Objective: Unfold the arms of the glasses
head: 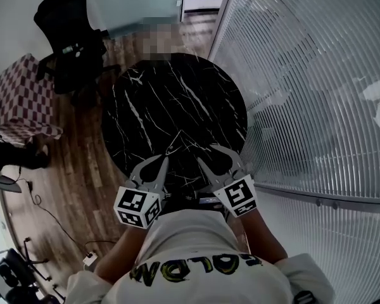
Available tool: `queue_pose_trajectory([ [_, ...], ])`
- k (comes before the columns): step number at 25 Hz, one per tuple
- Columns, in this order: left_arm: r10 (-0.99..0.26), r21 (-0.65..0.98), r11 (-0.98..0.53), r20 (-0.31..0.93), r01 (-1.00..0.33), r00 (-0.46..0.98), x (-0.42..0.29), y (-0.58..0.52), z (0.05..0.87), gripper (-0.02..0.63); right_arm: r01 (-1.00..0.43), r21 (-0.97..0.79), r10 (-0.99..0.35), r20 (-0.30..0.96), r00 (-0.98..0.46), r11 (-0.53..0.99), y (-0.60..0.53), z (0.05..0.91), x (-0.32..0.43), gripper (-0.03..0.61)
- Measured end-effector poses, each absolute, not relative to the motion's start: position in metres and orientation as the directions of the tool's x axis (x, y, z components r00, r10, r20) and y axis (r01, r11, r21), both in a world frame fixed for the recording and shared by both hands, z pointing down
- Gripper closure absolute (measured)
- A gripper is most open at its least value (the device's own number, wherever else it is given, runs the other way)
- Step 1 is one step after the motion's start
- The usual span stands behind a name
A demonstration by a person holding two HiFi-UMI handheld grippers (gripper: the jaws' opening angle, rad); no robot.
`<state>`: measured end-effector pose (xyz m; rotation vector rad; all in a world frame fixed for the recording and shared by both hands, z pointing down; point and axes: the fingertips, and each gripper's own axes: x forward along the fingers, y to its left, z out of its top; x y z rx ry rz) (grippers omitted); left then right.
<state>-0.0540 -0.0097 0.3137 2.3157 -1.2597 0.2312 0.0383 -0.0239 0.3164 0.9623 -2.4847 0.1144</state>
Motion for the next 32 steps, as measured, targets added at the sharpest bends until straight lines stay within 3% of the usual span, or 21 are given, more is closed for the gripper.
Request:
queue_pose_trajectory([
  [4, -0.725, 0.346, -0.450, 0.396, -0.823, 0.564, -0.051, -0.009, 0.328, 0.609, -0.650, 0.061, -0.611, 0.415, -0.674, 0.758, -0.019, 0.313, 0.036, 0.419],
  [14, -0.668, 0.353, -0.456, 0.471, -0.817, 0.576, -0.041, -0.013, 0.384, 0.609, -0.667, 0.008, -0.616, 0.388, -0.685, 0.745, -0.021, 0.334, 0.044, 0.436],
  [32, -0.555, 0.408, -0.454, 0.567, -0.792, 0.609, -0.024, -0.006, 0.529, 0.609, -0.654, -0.080, -0.551, 0.469, -0.690, 0.752, -0.019, 0.431, 0.044, 0.477],
])
